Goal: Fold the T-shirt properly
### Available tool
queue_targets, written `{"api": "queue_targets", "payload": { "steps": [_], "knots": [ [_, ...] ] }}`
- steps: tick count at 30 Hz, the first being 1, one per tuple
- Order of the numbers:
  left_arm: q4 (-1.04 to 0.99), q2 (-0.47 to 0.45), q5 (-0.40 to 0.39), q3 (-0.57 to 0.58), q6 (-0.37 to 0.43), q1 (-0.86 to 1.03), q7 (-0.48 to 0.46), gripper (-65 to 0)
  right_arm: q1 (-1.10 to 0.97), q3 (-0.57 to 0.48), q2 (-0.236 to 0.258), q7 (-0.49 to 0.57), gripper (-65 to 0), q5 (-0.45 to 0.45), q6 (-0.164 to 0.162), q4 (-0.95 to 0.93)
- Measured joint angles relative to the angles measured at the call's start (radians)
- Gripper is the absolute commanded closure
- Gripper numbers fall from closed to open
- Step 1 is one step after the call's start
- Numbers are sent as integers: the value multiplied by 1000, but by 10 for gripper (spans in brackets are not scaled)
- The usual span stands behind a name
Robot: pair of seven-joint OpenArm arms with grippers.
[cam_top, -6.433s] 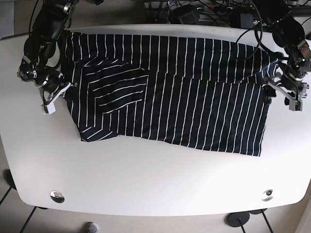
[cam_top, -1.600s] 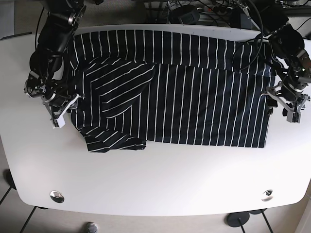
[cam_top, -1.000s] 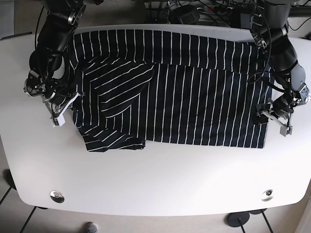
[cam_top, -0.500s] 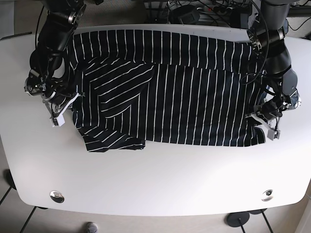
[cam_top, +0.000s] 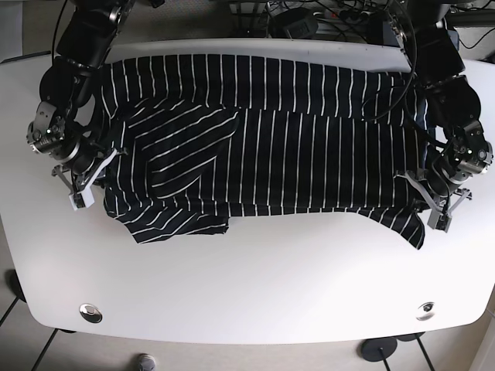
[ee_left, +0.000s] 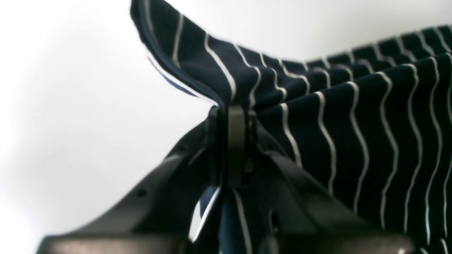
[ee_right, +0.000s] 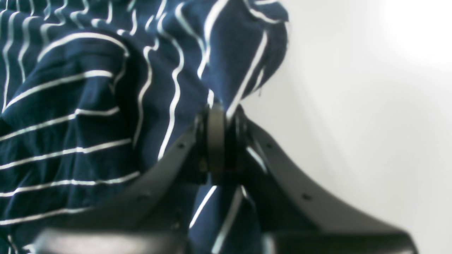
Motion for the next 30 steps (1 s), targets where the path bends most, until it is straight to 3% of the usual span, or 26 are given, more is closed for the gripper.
{"api": "queue_targets", "payload": {
  "steps": [7,9,13,18,20,23,27,30],
  "knots": [
    [-126,-10,5,58,-2,-336,50,0,294,-9,48,-56,-17,3,3,-85],
    [-219,-23,-3,98,-6,-461,48,0,442,-62,96,-75,-17,2,2,-195],
    [-470,-50,9,202,-2,-722,-58,0,702,-188,153,4,-17,-1,3,-400],
    [-707,-76,4,337,-2,-1010,-191,0,1011,-317,161,110,-17,-1,5,-652],
    [-753,-80,-6,385,8,-1048,-230,0,1107,-378,165,110,-17,-14,2,-697],
    [-764,-70,2,385,-3,-1022,-206,0,1132,-381,166,140,-17,11,3,-688],
    [-767,-84,1,376,-7,-1020,-192,0,1093,-383,188,29,-17,3,11,-655],
    [-728,-100,-4,310,-7,-1024,-158,0,1103,-369,214,19,-17,5,8,-541]
  ]
}}
